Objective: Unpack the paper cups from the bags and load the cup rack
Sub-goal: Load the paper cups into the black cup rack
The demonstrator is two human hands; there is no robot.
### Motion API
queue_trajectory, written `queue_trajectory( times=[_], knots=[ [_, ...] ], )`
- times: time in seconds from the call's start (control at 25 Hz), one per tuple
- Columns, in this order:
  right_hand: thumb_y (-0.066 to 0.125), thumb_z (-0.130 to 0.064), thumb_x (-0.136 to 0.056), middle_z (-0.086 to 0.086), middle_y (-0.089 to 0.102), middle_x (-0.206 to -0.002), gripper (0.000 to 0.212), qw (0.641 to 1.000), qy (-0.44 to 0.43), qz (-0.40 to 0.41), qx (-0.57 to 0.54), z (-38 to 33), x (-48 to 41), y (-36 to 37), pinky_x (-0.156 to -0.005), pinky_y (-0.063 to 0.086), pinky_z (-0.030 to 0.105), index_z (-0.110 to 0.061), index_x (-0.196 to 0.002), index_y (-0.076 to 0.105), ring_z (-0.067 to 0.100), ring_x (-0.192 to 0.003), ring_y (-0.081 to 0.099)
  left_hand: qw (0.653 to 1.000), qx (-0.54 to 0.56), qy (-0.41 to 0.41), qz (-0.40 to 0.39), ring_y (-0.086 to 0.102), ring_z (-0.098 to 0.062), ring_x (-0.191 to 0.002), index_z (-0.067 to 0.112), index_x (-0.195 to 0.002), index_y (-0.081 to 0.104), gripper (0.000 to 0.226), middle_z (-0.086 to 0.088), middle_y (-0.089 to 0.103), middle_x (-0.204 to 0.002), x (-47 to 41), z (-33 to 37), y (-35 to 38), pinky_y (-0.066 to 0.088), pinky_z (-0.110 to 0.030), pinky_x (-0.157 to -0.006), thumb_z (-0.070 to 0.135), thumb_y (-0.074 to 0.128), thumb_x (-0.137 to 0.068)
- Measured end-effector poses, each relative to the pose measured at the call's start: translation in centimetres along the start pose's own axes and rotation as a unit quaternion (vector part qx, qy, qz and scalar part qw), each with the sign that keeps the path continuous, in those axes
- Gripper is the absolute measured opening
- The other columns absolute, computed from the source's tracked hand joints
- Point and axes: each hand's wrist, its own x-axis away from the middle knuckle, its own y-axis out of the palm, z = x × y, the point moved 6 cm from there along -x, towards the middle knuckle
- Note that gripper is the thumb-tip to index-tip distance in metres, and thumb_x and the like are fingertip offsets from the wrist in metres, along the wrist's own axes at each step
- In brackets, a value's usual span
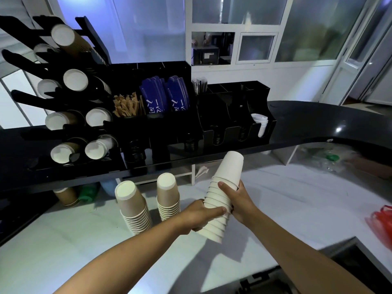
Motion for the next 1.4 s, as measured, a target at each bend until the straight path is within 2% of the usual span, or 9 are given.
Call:
queue_trajectory(
  times=[0.12, 0.24, 0.36, 0.56, 0.8, 1.04, 1.16, 1.28, 1.4],
  knots=[
    [0.084, -0.021, -0.08, 0.014, 0.065, -0.121, 0.068, 0.999, -0.013, 0.027, 0.028, -0.2, -0.2, -0.1, -0.081, 0.059, 0.057, -0.02, -0.133, 0.042, 0.035, -0.103, 0.07, 0.999, -0.036, 0.012, 0.032, 0.045, -0.009, -0.044, 0.02, -0.109, 0.066, 0.047, 0.01, 0.056, -0.061, -0.1, 0.1, -0.2, 0.031, -0.021, -0.043, 0.049, 0.077, -0.074],
    [0.087, -0.023, -0.076, 0.006, 0.061, -0.122, 0.076, 0.993, -0.052, 0.068, 0.082, -0.2, -0.6, -0.4, -0.083, 0.061, 0.048, -0.025, -0.134, 0.038, 0.025, -0.107, 0.066, 0.987, -0.113, 0.036, 0.109, 0.065, 0.0, -0.069, 0.028, -0.11, 0.057, 0.055, 0.014, 0.07, -0.085, -0.3, -0.2, -0.5, 0.048, -0.019, -0.053, 0.056, 0.08, -0.068],
    [0.089, -0.028, -0.072, -0.002, 0.058, -0.122, 0.085, 0.983, -0.086, 0.093, 0.135, -0.1, -1.0, -0.9, -0.086, 0.06, 0.043, -0.027, -0.136, 0.034, 0.017, -0.109, 0.062, 0.977, -0.146, 0.054, 0.145, 0.064, 0.002, -0.082, 0.026, -0.12, 0.05, 0.074, 0.014, 0.067, -0.098, -1.2, -0.7, -0.3, 0.046, -0.015, -0.06, 0.061, 0.081, -0.062],
    [0.09, -0.032, -0.071, 0.002, 0.061, -0.121, 0.082, 0.977, -0.107, 0.119, 0.144, -1.3, -2.6, -5.0, -0.085, 0.06, 0.042, -0.021, -0.134, 0.039, 0.02, -0.108, 0.065, 0.974, -0.185, 0.065, 0.116, 0.06, -0.01, -0.099, 0.033, -0.119, 0.041, 0.077, 0.011, 0.06, -0.113, -3.4, -5.5, 0.2, 0.049, -0.026, -0.079, 0.057, 0.085, -0.06],
    [0.088, -0.025, -0.075, 0.006, 0.065, -0.116, 0.067, 0.974, -0.104, 0.112, 0.169, -1.2, -3.4, -9.3, -0.081, 0.061, 0.039, -0.02, -0.128, 0.046, 0.021, -0.104, 0.068, 0.979, -0.102, 0.096, 0.15, 0.052, -0.011, -0.112, 0.037, -0.127, 0.034, 0.081, 0.01, 0.05, -0.125, -8.1, -8.1, 0.1, 0.042, -0.027, -0.09, 0.036, 0.09, -0.068],
    [0.085, -0.013, -0.08, 0.015, 0.062, -0.121, 0.069, 0.97, -0.098, 0.041, 0.221, -0.7, -2.9, -10.0, -0.091, 0.057, 0.047, -0.012, -0.135, 0.042, 0.033, -0.112, 0.063, 0.979, -0.087, 0.077, 0.168, 0.05, -0.016, -0.119, 0.034, -0.127, 0.034, 0.089, 0.01, 0.048, -0.127, -11.8, -10.1, -0.2, 0.037, -0.029, -0.095, 0.025, 0.095, -0.063],
    [0.082, -0.011, -0.081, 0.014, 0.062, -0.12, 0.064, 0.97, -0.102, 0.01, 0.219, -2.0, -2.5, -8.9, -0.087, 0.056, 0.038, -0.015, -0.133, 0.045, 0.03, -0.112, 0.062, 0.979, -0.116, 0.057, 0.16, 0.049, -0.024, -0.131, 0.035, -0.133, 0.031, 0.105, 0.007, 0.048, -0.134, -11.4, -9.8, -0.3, 0.04, -0.033, -0.102, 0.048, 0.096, -0.051],
    [0.08, -0.009, -0.082, 0.008, 0.066, -0.117, 0.056, 0.966, -0.114, -0.039, 0.229, -5.4, -2.5, -6.6, -0.085, 0.056, 0.032, -0.022, -0.128, 0.051, 0.024, -0.111, 0.064, 0.972, -0.15, 0.072, 0.165, 0.024, -0.022, -0.149, 0.033, -0.156, -0.002, 0.142, 0.002, 0.024, -0.161, -8.7, -7.4, -1.2, 0.024, -0.043, -0.121, 0.067, 0.087, -0.051],
    [0.081, -0.01, -0.082, 0.007, 0.066, -0.118, 0.057, 0.951, -0.149, -0.109, 0.247, -9.8, -2.8, -2.8, -0.087, 0.055, 0.033, -0.026, -0.128, 0.052, 0.022, -0.112, 0.065, 0.953, -0.166, 0.161, 0.198, 0.021, -0.004, -0.145, 0.035, -0.157, -0.001, 0.113, 0.019, 0.02, -0.157, -4.0, -0.8, -2.7, 0.021, -0.033, -0.12, 0.07, 0.07, -0.076]
  ],
)
